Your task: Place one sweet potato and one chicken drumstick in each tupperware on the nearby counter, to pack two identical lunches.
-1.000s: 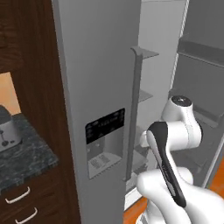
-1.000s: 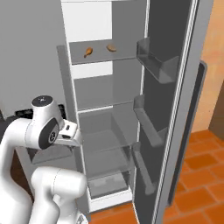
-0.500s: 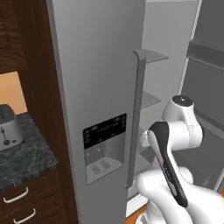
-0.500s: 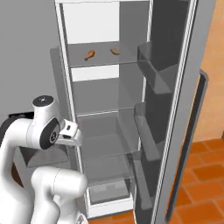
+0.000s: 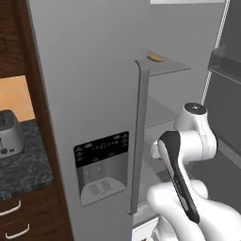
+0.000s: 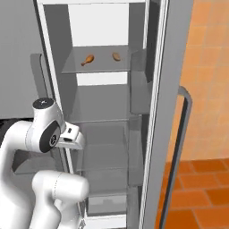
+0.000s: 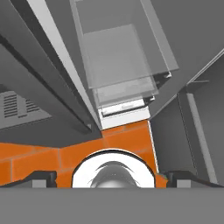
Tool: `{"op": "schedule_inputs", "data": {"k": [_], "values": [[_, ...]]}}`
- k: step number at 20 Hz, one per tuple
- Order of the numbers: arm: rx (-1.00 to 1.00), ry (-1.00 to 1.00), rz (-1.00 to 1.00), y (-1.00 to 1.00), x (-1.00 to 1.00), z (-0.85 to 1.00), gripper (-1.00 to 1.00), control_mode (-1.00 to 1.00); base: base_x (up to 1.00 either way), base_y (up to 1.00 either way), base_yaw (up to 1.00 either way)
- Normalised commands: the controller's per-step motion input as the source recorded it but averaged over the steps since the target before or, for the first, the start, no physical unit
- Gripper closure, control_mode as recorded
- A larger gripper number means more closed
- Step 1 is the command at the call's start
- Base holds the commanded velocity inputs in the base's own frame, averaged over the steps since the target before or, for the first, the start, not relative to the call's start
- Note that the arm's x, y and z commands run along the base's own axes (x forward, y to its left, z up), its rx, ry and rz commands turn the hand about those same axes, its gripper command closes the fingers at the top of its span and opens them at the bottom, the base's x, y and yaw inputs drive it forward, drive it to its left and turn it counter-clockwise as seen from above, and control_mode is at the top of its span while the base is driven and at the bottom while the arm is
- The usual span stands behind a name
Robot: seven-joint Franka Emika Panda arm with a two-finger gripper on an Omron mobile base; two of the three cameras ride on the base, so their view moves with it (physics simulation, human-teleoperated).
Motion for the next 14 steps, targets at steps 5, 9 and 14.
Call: {"op": "schedule_inputs", "data": {"k": [5, 9, 14], "values": [[0.0, 0.0, 0.0, 0.0, 0.0, 0.0, -1.0, 1.0, 0.34, -0.38, 0.11], [0.0, 0.0, 0.0, 0.0, 0.0, 0.0, -1.0, 1.0, 0.59, -0.19, 0.0], [0.0, 0.0, 0.0, 0.0, 0.0, 0.0, -1.0, 1.0, 0.35, -0.14, 0.0]]}}
